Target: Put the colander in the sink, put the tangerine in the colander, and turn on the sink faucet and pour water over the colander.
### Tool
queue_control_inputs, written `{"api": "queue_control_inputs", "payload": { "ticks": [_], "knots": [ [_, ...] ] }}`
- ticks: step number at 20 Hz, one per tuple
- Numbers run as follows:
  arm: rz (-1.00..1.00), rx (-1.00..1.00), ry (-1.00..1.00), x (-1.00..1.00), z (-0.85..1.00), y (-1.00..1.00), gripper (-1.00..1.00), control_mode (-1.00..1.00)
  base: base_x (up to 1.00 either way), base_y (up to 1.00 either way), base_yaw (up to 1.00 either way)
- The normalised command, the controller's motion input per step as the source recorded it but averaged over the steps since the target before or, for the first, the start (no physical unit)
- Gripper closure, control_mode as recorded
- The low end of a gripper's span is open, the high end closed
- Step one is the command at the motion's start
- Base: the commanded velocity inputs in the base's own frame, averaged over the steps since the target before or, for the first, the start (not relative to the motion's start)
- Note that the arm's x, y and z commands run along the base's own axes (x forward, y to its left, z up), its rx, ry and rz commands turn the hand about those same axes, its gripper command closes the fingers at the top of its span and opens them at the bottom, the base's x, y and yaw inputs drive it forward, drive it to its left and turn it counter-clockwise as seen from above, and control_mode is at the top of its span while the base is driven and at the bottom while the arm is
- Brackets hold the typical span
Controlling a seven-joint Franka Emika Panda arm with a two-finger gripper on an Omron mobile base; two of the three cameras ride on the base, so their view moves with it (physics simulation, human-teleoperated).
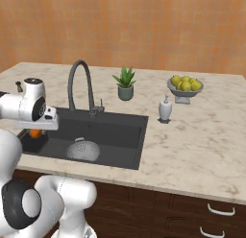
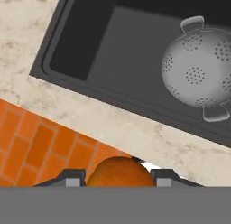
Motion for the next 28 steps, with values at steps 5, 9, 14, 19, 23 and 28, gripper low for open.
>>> {"api": "queue_control_inputs", "payload": {
  "ticks": [5, 9, 14, 19, 23, 28],
  "knots": [
    [0.25, 0.0, 0.0, 0.0, 0.08, -0.91, 1.0, -1.0, 0.0, 0.0, 0.0],
    [0.16, 0.0, -0.01, 0.0, 0.02, -0.98, 1.0, -1.0, 0.0, 0.0, 0.0],
    [0.05, 0.01, -0.01, -0.06, 0.0, -1.0, 1.0, -1.0, 0.0, 0.0, 0.0],
    [0.0, 0.14, 0.05, 0.49, -0.06, -0.84, 1.0, -1.0, 0.0, 0.0, 0.0],
    [0.06, 0.28, 0.0, 0.72, -0.02, -0.46, 1.0, -1.0, 0.0, 0.0, 0.0],
    [0.09, 0.2, 0.0, 0.71, -0.02, -0.15, 1.0, -1.0, 0.0, 0.0, 0.0]
  ]
}}
